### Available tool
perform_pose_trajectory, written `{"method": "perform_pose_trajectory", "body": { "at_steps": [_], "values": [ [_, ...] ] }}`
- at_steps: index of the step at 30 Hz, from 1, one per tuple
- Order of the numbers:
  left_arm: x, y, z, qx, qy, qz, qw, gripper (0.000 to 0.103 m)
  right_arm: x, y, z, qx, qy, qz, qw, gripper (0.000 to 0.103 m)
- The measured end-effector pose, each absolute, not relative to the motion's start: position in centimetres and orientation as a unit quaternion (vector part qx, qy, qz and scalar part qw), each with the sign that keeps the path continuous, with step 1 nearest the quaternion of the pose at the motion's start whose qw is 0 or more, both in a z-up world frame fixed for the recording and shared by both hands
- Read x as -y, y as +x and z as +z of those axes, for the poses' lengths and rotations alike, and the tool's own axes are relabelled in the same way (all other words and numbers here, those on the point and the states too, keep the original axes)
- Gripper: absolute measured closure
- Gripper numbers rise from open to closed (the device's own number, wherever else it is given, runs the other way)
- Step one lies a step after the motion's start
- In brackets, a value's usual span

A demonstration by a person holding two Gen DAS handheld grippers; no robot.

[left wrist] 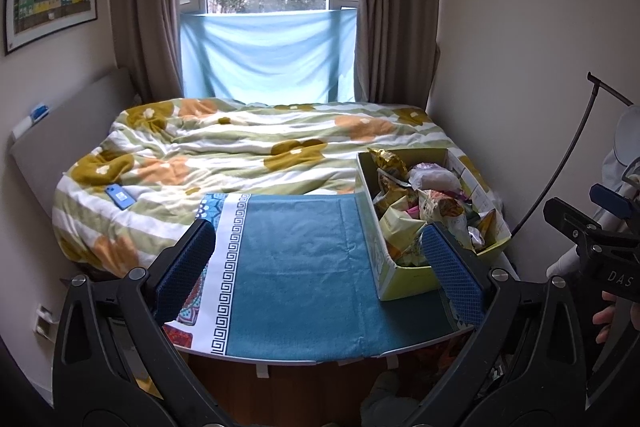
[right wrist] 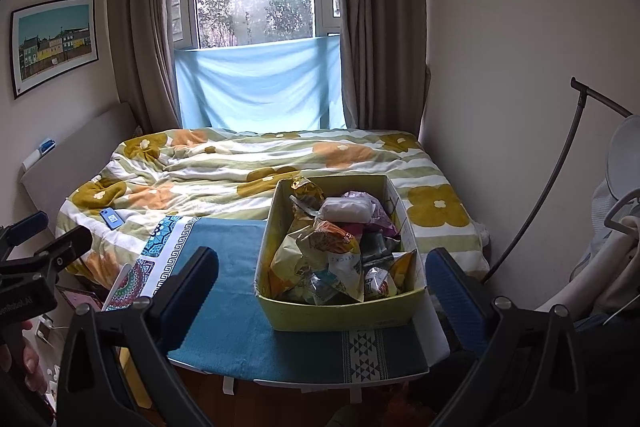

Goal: Organize snacks

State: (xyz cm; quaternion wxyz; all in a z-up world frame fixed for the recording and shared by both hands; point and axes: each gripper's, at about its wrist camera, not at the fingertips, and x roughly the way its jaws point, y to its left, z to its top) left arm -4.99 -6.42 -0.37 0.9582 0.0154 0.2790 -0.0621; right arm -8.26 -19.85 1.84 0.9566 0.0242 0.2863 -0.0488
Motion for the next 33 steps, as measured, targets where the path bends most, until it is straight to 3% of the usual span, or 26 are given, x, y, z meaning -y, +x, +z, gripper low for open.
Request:
{"method": "perform_pose_trajectory", "body": {
  "at_steps": [33],
  "values": [
    [5.87, -5.38, 0.35, -0.250, 0.014, -0.072, 0.965, 0.001, 19.91, -7.82, 1.86, -0.286, 0.029, -0.061, 0.956, 0.000]
  ]
}}
